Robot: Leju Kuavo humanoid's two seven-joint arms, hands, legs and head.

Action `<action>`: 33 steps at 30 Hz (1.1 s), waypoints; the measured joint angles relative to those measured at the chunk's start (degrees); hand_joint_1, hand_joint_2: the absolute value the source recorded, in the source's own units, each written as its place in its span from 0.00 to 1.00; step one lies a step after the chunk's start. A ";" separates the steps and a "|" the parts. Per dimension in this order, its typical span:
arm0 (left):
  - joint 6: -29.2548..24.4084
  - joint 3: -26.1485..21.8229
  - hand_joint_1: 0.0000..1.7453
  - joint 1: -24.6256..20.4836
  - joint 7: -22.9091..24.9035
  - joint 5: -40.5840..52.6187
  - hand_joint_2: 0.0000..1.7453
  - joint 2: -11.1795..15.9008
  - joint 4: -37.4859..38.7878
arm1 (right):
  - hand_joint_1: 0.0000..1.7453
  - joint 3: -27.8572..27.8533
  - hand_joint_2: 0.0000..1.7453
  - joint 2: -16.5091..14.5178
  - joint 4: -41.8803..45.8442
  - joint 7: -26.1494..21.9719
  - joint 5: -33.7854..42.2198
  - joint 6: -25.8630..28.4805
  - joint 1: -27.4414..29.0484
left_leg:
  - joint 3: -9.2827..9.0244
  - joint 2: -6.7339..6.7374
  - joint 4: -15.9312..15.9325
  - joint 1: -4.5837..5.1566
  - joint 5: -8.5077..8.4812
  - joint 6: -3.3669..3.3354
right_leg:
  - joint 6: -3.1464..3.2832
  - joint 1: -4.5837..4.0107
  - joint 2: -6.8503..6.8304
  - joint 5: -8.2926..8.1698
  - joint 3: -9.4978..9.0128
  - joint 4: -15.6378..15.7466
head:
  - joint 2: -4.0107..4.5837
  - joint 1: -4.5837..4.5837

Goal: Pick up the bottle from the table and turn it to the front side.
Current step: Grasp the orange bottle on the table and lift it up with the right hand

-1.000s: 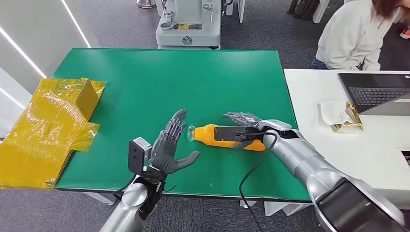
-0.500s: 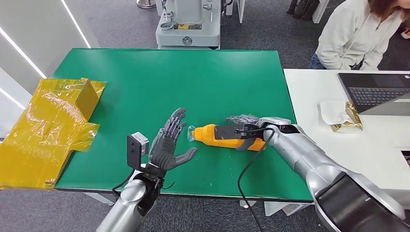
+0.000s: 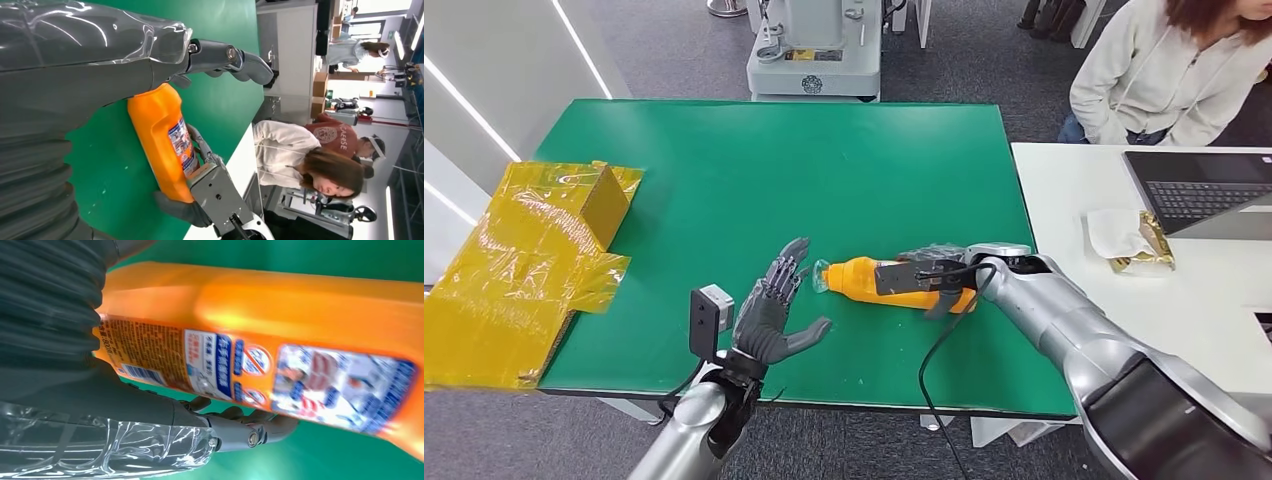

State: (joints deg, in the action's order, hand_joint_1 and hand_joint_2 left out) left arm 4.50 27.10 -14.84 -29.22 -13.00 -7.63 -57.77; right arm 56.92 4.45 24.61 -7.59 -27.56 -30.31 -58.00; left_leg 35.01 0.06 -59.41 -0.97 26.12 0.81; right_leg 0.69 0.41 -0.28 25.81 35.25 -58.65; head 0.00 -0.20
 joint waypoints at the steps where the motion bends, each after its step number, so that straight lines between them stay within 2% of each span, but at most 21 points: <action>1: 0.00 0.00 0.00 0.16 0.10 0.03 1.00 0.01 -0.11 | 0.00 0.32 1.00 0.09 -0.02 0.16 0.00 -0.25 -0.03 | 0.00 0.01 0.00 0.00 0.00 0.00 | 0.00 0.00 0.01 0.00 0.00 0.00 | 0.00 -0.01; 6: -0.02 -0.08 0.00 0.74 0.28 0.23 1.00 0.04 -0.63 | 0.00 1.66 1.00 0.21 -0.14 0.39 0.09 -1.27 -0.25 | -0.02 0.04 0.00 0.00 0.00 0.00 | 0.01 0.00 0.05 -0.02 0.00 0.00 | 0.00 -0.01; 7: -0.02 -0.11 0.00 0.83 0.28 0.24 1.00 0.05 -0.73 | 0.04 1.87 1.00 0.21 -0.18 0.40 0.12 -1.33 -0.33 | -0.02 0.03 0.00 -0.01 0.00 0.00 | 0.01 0.00 0.04 -0.02 0.00 -0.01 | 0.00 0.00; 9: -0.02 -0.16 0.00 0.96 0.28 0.24 1.00 0.08 -0.91 | 0.19 2.27 1.00 0.21 -0.24 0.44 0.06 -1.34 -0.45 | -0.02 0.02 0.00 -0.01 -0.01 0.00 | 0.01 0.00 0.03 -0.02 0.00 -0.01 | 0.00 0.00; 14: -0.11 -0.42 0.00 1.24 0.38 0.61 1.00 0.12 -1.36 | 0.70 3.22 1.00 0.21 -0.39 0.60 -0.06 -2.74 -0.78 | -0.02 0.03 0.00 -0.01 0.00 0.00 | 0.01 0.00 0.04 -0.02 -0.01 -0.02 | 0.00 0.01; 19: -0.22 -0.66 0.00 1.94 0.49 0.99 1.00 0.20 -2.20 | 0.97 4.60 1.00 0.21 -0.44 0.98 -0.92 -1.71 -1.03 | -0.02 0.03 0.00 -0.01 0.00 0.00 | 0.01 0.00 0.04 -0.02 -0.01 -0.01 | 0.00 0.01; 33: -0.67 -1.59 0.00 2.76 1.02 1.56 1.00 0.22 -3.17 | 1.00 6.99 1.00 0.21 -0.42 0.78 -1.43 1.68 -0.94 | -0.08 0.04 0.00 -0.01 -0.01 0.00 | 0.01 0.00 0.05 -0.03 -0.04 -0.01 | 0.00 0.01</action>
State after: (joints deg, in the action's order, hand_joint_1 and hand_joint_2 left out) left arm 3.83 25.51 -12.08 -28.21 -11.45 -7.41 -60.94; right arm 63.90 4.66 24.20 -6.82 -29.00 -28.62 -58.94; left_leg 34.92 0.09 -59.41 -0.97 26.12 0.81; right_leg 0.70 0.41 -0.23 25.78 35.21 -58.66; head 0.00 -0.20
